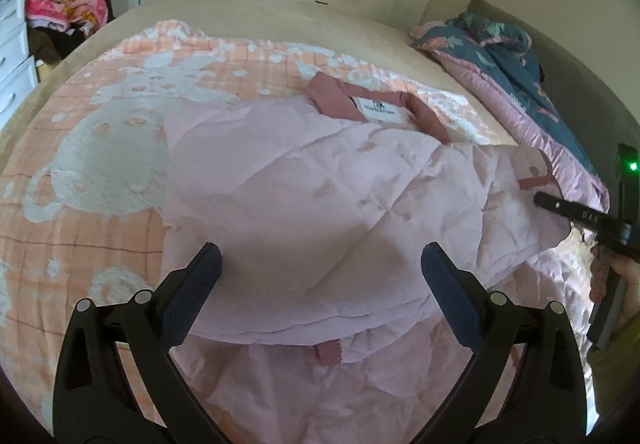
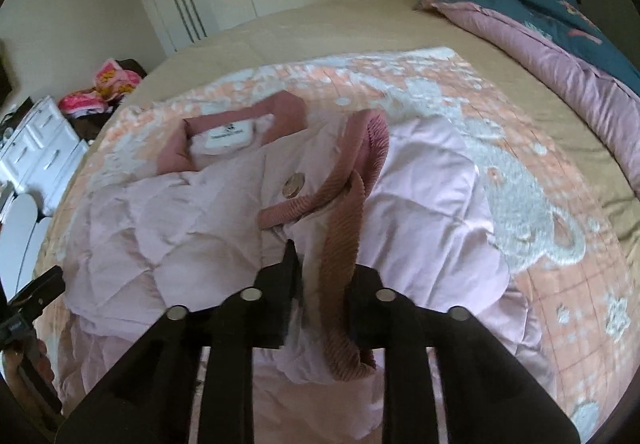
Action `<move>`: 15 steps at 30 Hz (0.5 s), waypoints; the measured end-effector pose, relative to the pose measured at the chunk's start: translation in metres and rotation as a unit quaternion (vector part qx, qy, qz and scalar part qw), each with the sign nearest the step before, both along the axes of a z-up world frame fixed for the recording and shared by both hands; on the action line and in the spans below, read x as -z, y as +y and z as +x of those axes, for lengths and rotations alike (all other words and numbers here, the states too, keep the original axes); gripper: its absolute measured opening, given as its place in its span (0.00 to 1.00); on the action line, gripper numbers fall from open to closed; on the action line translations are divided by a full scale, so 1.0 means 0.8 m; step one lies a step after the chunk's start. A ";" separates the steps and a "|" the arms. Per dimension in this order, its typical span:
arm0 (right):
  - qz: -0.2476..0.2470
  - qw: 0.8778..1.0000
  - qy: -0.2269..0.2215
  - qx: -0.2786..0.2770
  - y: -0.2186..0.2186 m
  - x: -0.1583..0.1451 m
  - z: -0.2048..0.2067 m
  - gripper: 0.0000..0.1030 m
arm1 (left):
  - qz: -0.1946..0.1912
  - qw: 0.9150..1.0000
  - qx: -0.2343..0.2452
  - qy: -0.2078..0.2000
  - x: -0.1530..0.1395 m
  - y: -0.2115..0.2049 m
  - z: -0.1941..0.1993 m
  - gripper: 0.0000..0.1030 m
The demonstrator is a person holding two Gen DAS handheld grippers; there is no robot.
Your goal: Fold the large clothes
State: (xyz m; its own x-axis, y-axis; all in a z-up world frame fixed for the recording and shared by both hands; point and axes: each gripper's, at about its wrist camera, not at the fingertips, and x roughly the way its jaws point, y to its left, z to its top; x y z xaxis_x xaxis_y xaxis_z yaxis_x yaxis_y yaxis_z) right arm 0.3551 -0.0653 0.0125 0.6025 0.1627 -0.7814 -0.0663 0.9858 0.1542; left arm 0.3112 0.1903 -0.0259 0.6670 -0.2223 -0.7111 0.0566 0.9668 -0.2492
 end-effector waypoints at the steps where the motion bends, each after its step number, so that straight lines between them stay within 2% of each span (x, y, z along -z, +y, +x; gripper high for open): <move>1: -0.002 1.000 -0.003 0.008 -0.003 -0.001 -0.003 0.35 | 0.003 1.000 0.003 0.002 0.002 -0.003 0.001 0.91; 3: 0.001 1.000 -0.011 0.018 -0.006 -0.007 -0.009 0.51 | 0.006 1.000 0.004 0.006 0.006 -0.005 0.002 0.91; 5: -0.001 0.999 -0.026 0.026 -0.009 -0.016 -0.016 0.57 | 0.010 1.000 0.003 0.011 0.012 -0.008 0.003 0.91; 10: -0.009 0.998 -0.056 0.000 0.008 -0.040 -0.025 0.64 | 0.000 1.000 -0.002 0.023 0.028 -0.007 0.005 0.91; 15: -0.020 0.996 -0.054 -0.073 0.058 -0.046 -0.022 0.70 | 0.010 0.999 -0.002 0.034 0.041 -0.008 0.009 0.91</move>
State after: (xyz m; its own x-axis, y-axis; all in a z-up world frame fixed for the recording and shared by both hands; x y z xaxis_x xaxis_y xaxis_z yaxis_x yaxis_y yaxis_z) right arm 0.3377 -0.0190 0.0492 0.6552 0.2253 -0.7210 -0.2239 0.9695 0.0995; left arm 0.3184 0.1842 -0.0583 0.6176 -0.2046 -0.7594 0.0359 0.9719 -0.2327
